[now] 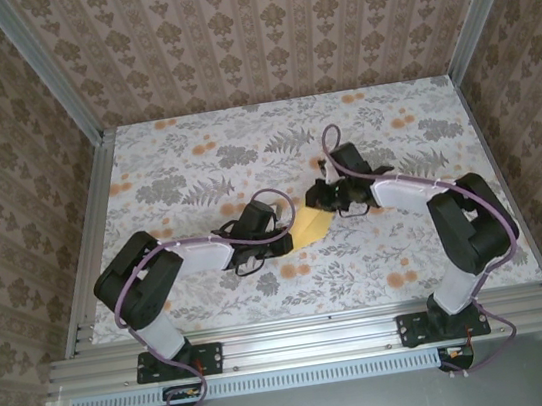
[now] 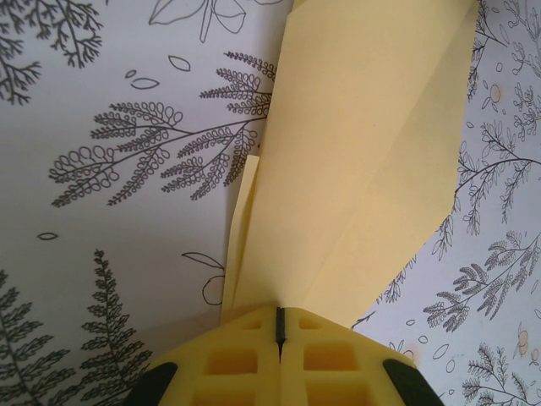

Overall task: Fold a paper plane with a square sheet of paper (pick it up from the middle)
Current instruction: Fourth fold the wing at the center of the table.

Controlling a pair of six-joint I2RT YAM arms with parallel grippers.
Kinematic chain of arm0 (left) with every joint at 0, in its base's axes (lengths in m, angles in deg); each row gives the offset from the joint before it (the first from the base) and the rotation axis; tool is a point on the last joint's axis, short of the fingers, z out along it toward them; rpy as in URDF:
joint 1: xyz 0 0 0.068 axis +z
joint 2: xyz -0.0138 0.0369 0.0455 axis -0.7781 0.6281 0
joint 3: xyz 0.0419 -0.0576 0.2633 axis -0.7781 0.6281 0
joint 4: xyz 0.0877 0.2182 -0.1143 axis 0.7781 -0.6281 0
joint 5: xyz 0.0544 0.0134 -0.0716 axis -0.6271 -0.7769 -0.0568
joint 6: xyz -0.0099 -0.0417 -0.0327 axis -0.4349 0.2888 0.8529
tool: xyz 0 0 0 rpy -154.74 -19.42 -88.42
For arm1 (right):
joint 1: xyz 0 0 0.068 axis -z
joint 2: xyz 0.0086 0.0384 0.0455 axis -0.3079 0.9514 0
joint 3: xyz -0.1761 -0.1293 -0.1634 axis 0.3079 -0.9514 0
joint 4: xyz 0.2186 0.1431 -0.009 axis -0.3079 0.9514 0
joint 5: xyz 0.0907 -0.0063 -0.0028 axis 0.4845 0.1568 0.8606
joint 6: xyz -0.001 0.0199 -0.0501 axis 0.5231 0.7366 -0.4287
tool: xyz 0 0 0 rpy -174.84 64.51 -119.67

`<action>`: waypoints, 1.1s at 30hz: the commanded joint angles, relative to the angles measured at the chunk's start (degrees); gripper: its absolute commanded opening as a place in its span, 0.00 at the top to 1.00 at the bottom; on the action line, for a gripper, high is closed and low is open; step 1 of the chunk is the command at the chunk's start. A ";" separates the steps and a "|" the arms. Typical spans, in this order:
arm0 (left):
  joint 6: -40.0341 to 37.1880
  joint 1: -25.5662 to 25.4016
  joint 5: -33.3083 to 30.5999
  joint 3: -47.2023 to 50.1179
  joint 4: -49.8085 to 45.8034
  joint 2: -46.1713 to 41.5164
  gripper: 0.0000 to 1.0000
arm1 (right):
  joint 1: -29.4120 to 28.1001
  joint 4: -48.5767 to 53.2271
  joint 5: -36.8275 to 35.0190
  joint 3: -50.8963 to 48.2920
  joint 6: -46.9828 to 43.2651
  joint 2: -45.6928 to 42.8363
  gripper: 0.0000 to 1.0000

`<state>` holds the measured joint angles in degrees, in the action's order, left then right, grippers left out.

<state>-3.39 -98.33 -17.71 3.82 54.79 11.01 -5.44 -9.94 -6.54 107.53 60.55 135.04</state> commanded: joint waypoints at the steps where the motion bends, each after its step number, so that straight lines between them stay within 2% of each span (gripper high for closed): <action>1: -1.26 -0.56 -2.05 1.64 -10.99 1.36 1.00 | -0.69 -4.22 3.21 -3.02 3.87 1.77 0.87; 5: -1.36 -0.55 -2.00 1.51 -11.13 1.45 1.00 | -0.97 -9.48 6.75 -4.83 6.03 5.39 0.87; 15: -1.65 -0.56 -1.39 1.73 -11.28 1.54 1.00 | -0.12 -13.04 7.42 -4.31 7.59 10.51 0.88; 24: -1.52 -0.57 -1.47 1.24 -11.58 1.40 1.00 | -0.22 -18.72 10.75 -5.70 8.85 8.01 0.88; 33: -1.30 -0.56 -1.68 0.86 -11.91 1.48 1.00 | -0.97 -14.44 8.26 -2.85 8.34 11.90 0.89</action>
<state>-3.56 -98.38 -17.71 3.14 53.09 10.90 -6.03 -26.38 2.49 103.00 68.59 144.87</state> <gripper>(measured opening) 0.054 0.117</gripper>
